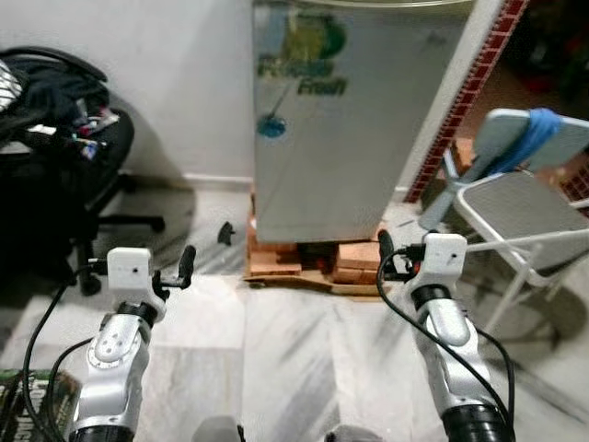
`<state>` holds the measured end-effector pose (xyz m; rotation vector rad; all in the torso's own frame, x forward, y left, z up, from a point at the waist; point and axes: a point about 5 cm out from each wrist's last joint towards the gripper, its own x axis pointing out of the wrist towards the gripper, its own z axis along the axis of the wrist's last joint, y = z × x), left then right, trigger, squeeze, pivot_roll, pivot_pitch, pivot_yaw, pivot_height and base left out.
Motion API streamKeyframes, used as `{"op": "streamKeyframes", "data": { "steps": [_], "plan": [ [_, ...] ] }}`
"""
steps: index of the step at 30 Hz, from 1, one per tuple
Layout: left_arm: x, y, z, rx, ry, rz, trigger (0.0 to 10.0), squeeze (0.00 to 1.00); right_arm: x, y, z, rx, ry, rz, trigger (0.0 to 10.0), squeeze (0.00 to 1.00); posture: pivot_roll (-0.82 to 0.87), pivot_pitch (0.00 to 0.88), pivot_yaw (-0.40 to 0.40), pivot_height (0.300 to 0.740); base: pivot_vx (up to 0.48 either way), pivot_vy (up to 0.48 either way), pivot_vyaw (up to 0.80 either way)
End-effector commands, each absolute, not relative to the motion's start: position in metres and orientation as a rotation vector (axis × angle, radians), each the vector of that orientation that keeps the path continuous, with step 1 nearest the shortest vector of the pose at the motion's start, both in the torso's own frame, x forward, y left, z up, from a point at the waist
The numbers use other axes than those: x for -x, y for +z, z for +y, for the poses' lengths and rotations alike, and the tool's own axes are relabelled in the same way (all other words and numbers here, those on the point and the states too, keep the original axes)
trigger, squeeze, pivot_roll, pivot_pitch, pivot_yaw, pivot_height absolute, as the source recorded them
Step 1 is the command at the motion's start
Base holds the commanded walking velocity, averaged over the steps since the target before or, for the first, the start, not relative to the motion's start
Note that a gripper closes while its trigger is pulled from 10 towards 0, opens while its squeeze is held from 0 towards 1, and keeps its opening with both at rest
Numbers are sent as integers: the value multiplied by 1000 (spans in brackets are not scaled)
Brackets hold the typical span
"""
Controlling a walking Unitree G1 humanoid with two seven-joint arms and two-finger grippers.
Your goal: Restocking fridge
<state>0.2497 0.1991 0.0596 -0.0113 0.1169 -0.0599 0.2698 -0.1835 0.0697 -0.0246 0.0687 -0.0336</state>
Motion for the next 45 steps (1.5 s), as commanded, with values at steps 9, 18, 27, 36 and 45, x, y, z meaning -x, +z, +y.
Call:
{"op": "streamKeyframes", "data": {
  "steps": [9, 18, 27, 36, 45],
  "plan": [
    [-241, 59, 198, -5, -104, 138, 10000, 0, -253, 63, -198, -1, -124, 66, 10000, 0, 75, 0, 5, 740, 0, 0, 0],
    [-245, 61, 191, -28, -137, 137, 10000, 0, -254, 63, -199, -24, -146, 60, 10000, 0, 73, 0, 5, 740, 0, 0, 0],
    [-246, 59, 188, -14, -125, 137, 10000, 0, -270, 68, -198, -6, -101, 50, 10000, 0, 97, 0, -48, 740, 0, 373, -152],
    [-244, 57, 192, -17, -140, 146, 10000, 0, -268, 69, -195, -8, -93, 49, 10000, 0, 89, 8, -39, 740, 0, 480, 0],
    [-239, 56, 192, 5, -158, 136, 10000, 0, -264, 66, -199, -7, -99, 59, 10000, 0, 91, 29, -51, 740, 216, 355, -315]
  ]
}}
